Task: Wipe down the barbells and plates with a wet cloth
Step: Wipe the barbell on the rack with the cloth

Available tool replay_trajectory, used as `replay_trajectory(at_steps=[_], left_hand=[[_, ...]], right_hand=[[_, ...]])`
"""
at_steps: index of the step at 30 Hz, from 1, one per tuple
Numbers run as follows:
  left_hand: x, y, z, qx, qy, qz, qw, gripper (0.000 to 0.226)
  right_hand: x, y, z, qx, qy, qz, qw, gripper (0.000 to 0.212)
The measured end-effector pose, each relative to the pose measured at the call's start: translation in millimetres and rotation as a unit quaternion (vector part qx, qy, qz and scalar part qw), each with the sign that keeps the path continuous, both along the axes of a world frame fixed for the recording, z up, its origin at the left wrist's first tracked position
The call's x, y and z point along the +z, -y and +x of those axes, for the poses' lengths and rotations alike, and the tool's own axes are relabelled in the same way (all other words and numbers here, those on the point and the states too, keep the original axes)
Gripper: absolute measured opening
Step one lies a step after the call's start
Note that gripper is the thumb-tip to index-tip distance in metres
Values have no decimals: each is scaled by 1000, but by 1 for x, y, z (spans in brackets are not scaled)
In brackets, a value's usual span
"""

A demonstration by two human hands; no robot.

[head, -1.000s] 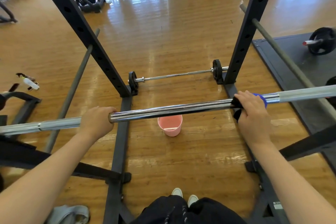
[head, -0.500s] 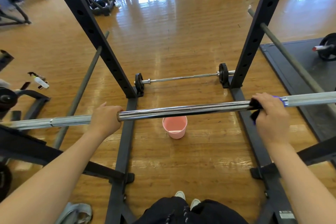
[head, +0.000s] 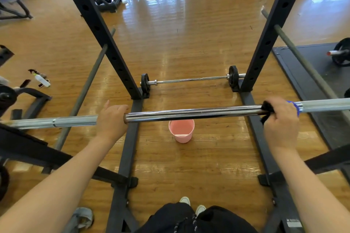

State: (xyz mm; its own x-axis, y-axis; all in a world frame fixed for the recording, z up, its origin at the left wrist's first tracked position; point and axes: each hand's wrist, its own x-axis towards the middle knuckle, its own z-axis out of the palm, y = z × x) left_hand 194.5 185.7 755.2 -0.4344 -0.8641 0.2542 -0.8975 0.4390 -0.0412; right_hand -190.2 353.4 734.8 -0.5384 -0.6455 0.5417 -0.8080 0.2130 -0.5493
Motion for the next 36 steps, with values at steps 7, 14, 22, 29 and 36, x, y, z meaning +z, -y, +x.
replay_trajectory(at_steps=[7, 14, 22, 29, 36], left_hand=[[2, 0, -1, -25, -7, -23, 999, 27], [-18, -8, 0, 16, -57, -75, 995, 39], [-6, -2, -3, 32, 29, 16, 999, 18], [22, 3, -8, 50, 116, 138, 982, 17], [-11, -4, 2, 29, 12, -20, 999, 54]], right_hand=[[-3, -5, -6, 54, -24, 11, 998, 44], [-6, 5, 26, 80, -3, -5, 997, 43], [-5, 6, 27, 68, 0, -2, 998, 45], [-4, 4, 23, 63, -11, 5, 998, 43], [-4, 3, 29, 102, -53, 33, 993, 41]])
